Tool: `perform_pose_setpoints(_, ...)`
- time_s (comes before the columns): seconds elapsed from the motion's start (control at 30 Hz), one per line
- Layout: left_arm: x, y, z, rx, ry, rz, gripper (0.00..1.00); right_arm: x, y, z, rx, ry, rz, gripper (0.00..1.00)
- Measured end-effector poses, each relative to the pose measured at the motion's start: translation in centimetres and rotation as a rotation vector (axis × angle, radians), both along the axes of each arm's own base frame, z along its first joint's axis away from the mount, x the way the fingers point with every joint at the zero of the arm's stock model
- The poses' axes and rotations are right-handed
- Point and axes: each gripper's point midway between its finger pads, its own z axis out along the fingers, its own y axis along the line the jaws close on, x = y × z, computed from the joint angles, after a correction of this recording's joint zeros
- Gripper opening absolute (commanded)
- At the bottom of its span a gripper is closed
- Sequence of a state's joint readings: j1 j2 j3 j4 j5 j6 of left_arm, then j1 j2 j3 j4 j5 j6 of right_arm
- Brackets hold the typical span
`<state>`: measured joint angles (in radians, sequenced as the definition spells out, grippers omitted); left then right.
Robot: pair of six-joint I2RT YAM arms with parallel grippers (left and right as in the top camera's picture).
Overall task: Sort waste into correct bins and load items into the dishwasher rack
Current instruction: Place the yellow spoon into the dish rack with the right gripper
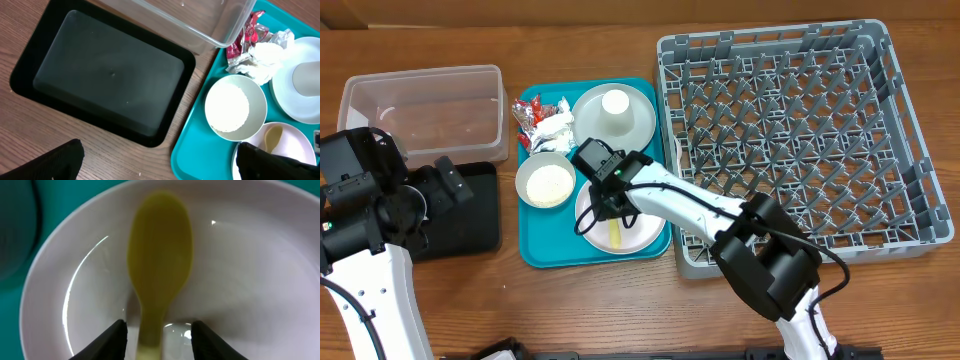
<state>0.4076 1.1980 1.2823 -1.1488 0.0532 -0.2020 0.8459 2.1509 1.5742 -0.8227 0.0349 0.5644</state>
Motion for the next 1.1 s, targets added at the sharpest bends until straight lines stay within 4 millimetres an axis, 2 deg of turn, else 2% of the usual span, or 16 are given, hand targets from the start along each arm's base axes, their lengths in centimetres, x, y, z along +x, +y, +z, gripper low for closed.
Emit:
perform_pose_setpoints(0.07,0.0,0.0,0.0,0.000,0.000,0.000,1.00,0.2,-0.1,0.0,-0.005,-0.009,-0.003,0.31)
perform_pose_setpoints(0.13,0.0,0.0,0.0,0.000,0.000,0.000,1.00,0.2,-0.2,0.0,-0.010,-0.013,-0.005,0.21)
perform_pose_setpoints(0.3,0.0,0.0,0.0,0.000,0.000,0.000,1.00,0.5,-0.4,0.0,-0.024,-0.026,-0.012,0.11)
perform_pose_setpoints(0.5,0.0,0.0,0.0,0.000,0.000,0.000,1.00,-0.3,-2.4,0.5,-0.121,0.005,-0.018,0.11)
perform_pose_setpoints(0.6,0.0,0.0,0.0,0.000,0.000,0.000,1.00,0.3,-2.4,2.0,-0.139,-0.018,-0.022,0.11)
perform_pose_setpoints(0.67,0.0,0.0,0.0,-0.001,0.000,-0.001,1.00,0.8,-2.2,3.7,-0.131,-0.039,-0.019,0.11)
perform_pose_setpoints(0.77,0.0,-0.1,0.0,-0.003,-0.002,-0.002,1.00,1.7,-1.7,7.3,-0.082,-0.103,-0.020,0.10)
perform_pose_setpoints(0.8,0.0,-0.1,0.0,-0.003,-0.001,-0.002,1.00,2.1,-1.6,9.0,-0.056,-0.134,-0.024,0.10)
perform_pose_setpoints(0.83,0.0,-0.1,0.0,-0.003,0.000,-0.002,1.00,2.6,-1.6,11.7,-0.016,-0.181,-0.026,0.10)
perform_pose_setpoints(0.87,0.0,0.0,0.0,-0.003,-0.001,-0.001,1.00,3.0,-1.8,13.2,0.007,-0.211,-0.029,0.10)
perform_pose_setpoints(0.9,0.0,-0.1,0.0,-0.003,-0.001,-0.002,1.00,4.0,-2.7,17.2,0.059,-0.286,-0.042,0.10)
perform_pose_setpoints(0.93,0.0,-0.1,0.0,-0.003,-0.001,-0.002,1.00,4.8,-4.1,19.5,0.073,-0.333,-0.053,0.10)
perform_pose_setpoints(1.0,0.0,-0.1,0.0,-0.003,-0.001,-0.002,1.00,5.8,-6.2,20.9,0.062,-0.368,-0.071,0.10)
perform_pose_setpoints(1.1,0.0,-0.1,0.0,-0.003,-0.001,-0.002,1.00,8.3,-10.2,21.1,0.011,-0.387,-0.112,0.11)
